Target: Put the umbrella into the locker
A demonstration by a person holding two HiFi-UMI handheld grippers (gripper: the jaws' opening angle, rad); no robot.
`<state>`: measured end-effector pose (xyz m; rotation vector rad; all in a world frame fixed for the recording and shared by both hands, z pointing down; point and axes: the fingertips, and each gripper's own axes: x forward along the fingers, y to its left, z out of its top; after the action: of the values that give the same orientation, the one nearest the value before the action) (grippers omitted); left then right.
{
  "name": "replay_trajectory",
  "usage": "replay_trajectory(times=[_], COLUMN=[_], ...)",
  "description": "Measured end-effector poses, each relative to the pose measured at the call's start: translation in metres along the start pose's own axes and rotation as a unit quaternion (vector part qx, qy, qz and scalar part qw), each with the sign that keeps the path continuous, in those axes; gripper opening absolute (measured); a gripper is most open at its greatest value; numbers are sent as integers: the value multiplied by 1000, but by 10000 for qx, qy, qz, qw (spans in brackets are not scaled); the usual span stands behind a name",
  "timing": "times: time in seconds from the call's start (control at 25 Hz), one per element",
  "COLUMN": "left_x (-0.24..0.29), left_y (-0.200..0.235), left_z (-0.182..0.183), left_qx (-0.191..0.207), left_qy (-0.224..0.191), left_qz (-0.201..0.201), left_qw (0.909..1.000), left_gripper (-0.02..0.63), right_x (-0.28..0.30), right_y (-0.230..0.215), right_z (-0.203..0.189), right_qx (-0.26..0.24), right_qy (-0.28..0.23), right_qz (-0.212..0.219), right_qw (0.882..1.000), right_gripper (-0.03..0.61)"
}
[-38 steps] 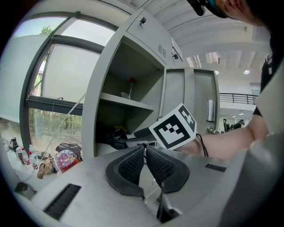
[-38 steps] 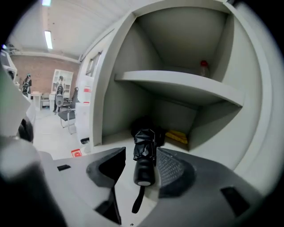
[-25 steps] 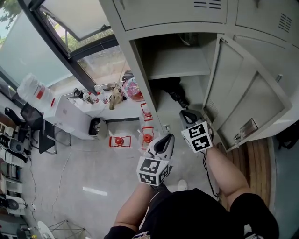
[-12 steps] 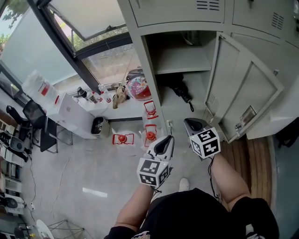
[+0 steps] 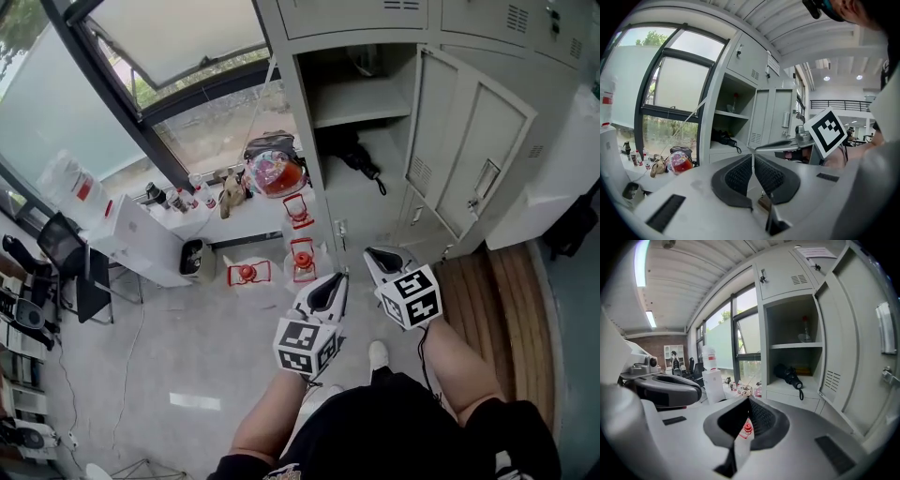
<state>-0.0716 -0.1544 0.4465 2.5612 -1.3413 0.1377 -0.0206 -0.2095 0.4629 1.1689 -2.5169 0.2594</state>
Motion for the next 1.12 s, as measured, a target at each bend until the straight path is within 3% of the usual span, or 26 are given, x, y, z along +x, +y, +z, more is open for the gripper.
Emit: replay_trajectory(times=[0.4,1.12], left_x=[-53,-73], left_y=[-18,-7], left_z=[-24,-32], left_qx=[-121,-84], left_qy=[13,55], left_qz=[-307,-499], left_qw=[9995,9987], left_gripper=[28,28], right_x=[-51,-55], right_y=[61,87], right_z=[-22,-31], right_qx=[111,195], right_qy=[-18,-35], right_qz=[-241,-465], right_qw=[9996,9987], right_gripper=[54,54])
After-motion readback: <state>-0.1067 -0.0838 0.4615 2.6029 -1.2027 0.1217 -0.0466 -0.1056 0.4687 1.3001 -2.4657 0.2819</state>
